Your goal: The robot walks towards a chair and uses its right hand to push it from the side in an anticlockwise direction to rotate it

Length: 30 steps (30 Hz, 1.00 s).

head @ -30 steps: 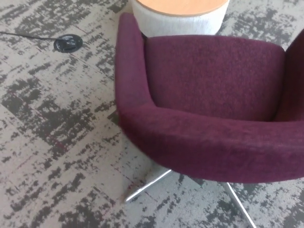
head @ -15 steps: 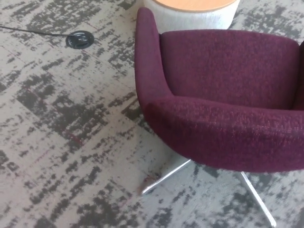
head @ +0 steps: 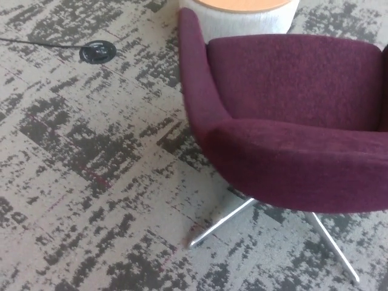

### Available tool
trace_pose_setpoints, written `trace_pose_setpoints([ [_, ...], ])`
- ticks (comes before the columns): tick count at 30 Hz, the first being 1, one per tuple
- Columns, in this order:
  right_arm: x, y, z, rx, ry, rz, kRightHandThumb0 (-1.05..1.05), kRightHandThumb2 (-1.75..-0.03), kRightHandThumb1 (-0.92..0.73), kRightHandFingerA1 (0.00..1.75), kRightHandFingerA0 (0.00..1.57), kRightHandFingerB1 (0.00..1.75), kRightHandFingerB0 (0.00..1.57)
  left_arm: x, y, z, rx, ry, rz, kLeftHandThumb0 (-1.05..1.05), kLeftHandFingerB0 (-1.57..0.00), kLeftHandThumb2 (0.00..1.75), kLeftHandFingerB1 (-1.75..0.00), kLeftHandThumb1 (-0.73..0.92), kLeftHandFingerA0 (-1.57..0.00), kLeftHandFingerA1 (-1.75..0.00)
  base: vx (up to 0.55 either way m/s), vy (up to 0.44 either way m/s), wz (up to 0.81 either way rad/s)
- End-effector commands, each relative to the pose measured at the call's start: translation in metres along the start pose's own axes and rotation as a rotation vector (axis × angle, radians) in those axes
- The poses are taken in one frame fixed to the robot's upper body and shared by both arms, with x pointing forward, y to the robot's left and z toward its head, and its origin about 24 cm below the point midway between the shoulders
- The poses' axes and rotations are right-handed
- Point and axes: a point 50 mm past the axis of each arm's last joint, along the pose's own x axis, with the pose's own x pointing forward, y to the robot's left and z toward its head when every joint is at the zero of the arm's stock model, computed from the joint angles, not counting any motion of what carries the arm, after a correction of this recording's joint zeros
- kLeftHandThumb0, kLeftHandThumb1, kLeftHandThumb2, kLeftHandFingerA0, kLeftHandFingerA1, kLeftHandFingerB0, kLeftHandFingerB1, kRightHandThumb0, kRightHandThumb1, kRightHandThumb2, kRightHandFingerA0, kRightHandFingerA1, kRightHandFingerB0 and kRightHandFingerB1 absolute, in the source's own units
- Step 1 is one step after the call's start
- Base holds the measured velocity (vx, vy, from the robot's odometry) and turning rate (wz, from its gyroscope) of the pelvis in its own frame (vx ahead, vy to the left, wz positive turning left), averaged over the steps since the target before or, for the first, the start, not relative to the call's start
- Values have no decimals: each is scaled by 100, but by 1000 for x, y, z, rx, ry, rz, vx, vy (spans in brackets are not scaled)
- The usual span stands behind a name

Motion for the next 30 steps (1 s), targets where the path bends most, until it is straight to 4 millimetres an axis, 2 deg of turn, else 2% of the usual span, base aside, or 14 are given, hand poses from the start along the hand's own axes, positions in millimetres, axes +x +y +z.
trace_pose_setpoints([
  [1, 0, -4, 0, -1, -8, -15, -78, -63, -75, 41, 18, 40, 7, 0, 5, 1, 2, -6, 21, -74, -31, 64, -33, 79, -40, -47, 19, 311, 6],
  [3, -1, -3, 0, -7, -12, -15, -79, -63, -76, 42, 18, 41, 6, -1, 6, 0, -17, -3, 19, -74, -30, 64, -33, 78, -38, -47, 29, 215, -1],
  [4, -1, -2, 0, -12, -11, -17, -81, -97, -59, 52, 15, 45, 3, 0, 6, 0, -46, 3, 23, -75, -29, 63, -34, 76, -37, -48, 29, 174, 7],
  [5, -1, -2, -1, -5, -9, -15, -78, -63, -74, 44, 16, 42, 6, 0, 7, 0, -39, 3, 23, -76, -29, 64, -33, 77, -37, -47, 46, 125, 2],
  [6, -1, -2, -1, 8, -6, -11, -78, -63, -74, 44, 16, 42, 6, -1, 7, 0, -23, 3, 22, -76, -29, 64, -33, 77, -37, -47, 55, 68, 10],
  [7, -1, -1, -1, 4, -2, -10, -82, -97, -60, 56, 21, 43, 2, -1, 7, -1, -25, 2, 23, -75, -29, 64, -33, 78, -37, -47, 0, 0, 0],
  [17, 1, -2, 5, -13, -25, 0, -82, -96, -60, 54, 18, 45, 2, 3, 6, 5, 0, 14, 37, -70, -35, 63, -38, 76, -42, -51, 116, -34, -1],
  [18, 2, -2, 5, -16, -22, -2, -39, -102, -41, 50, 0, 53, 2, 3, 5, 5, -5, 14, 37, -72, -36, 63, -37, 75, -42, -52, 185, 43, 5],
  [22, 3, -3, 8, -6, -31, -3, -39, -101, -39, 50, 0, 53, 1, 2, 6, 6, 23, -13, 19, -79, -26, 75, -39, 67, -35, -51, 173, 85, -14],
  [23, 3, -3, 8, -1, -29, -2, -79, -63, -74, 36, 11, 41, 7, 2, 6, 6, 33, -10, 24, -76, -32, 64, -34, 79, -41, -47, 199, 174, -28],
  [25, 4, -3, 10, 4, -27, -2, -79, -61, -72, 37, 12, 44, 6, 3, 6, 8, 46, -6, 34, -75, -33, 64, -35, 79, -41, -48, 174, 229, -12],
  [26, 4, -3, 10, -2, -27, -1, -77, -93, -57, 41, 6, 47, 3, 2, 6, 8, 39, -12, 27, -76, -31, 64, -34, 80, -39, -51, 294, 312, -9],
  [29, 4, -2, 10, -15, -35, -3, -78, -94, -58, 46, 6, 48, 3, 2, 7, 8, 6, -16, 29, -76, -32, 63, -32, 79, -38, -49, 283, 355, -10],
  [30, 4, -2, 10, -13, -37, -3, -39, -102, -43, 51, 0, 53, 1, 3, 6, 8, 6, -10, 35, -75, -34, 64, -33, 78, -38, -47, 258, 353, 6],
])
